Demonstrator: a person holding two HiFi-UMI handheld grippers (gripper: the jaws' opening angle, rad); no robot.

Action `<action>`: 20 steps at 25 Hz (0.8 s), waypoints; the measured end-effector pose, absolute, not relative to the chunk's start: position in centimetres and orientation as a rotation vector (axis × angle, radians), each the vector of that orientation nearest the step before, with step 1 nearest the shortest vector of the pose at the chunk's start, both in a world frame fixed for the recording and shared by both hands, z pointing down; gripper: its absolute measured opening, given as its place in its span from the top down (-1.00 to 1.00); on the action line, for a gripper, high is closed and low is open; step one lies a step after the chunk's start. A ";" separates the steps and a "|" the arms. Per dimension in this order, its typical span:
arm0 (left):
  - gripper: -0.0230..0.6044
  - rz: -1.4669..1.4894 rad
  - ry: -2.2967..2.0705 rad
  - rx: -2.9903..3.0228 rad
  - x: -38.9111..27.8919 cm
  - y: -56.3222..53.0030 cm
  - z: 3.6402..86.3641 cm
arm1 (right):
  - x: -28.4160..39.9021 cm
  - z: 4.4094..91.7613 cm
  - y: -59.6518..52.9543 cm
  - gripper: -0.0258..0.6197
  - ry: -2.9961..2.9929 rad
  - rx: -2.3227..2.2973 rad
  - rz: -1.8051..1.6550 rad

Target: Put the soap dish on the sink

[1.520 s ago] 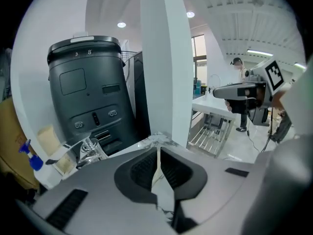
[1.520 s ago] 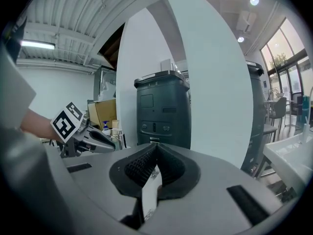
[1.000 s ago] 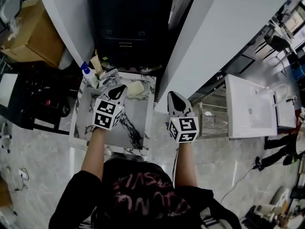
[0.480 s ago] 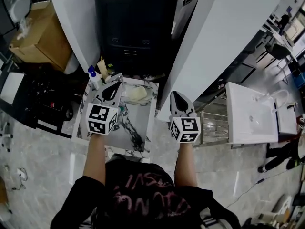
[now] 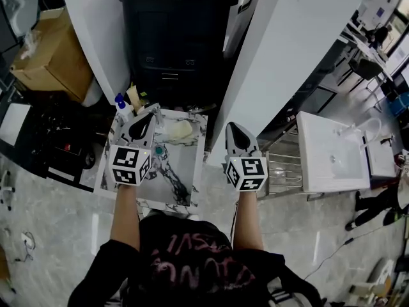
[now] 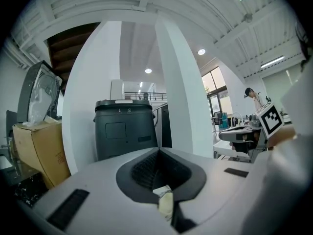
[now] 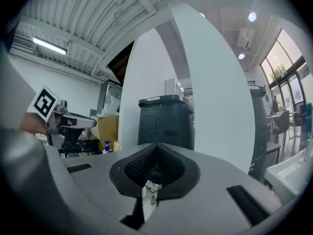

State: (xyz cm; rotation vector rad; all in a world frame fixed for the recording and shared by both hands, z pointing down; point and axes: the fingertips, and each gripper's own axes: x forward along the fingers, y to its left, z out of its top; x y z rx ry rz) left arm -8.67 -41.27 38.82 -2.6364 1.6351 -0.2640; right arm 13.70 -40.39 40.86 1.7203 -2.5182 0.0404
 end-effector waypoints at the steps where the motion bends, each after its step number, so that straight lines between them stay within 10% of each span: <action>1: 0.88 -0.265 1.638 -2.637 -8.7 -41.3 38.9 | 13.7 40.9 -40.4 0.88 -2.513 1.716 0.032; 20: 0.88 -0.237 1.610 -2.652 -8.4 -40.6 38.2 | 14.5 40.2 -39.8 0.89 -2.483 1.732 -0.015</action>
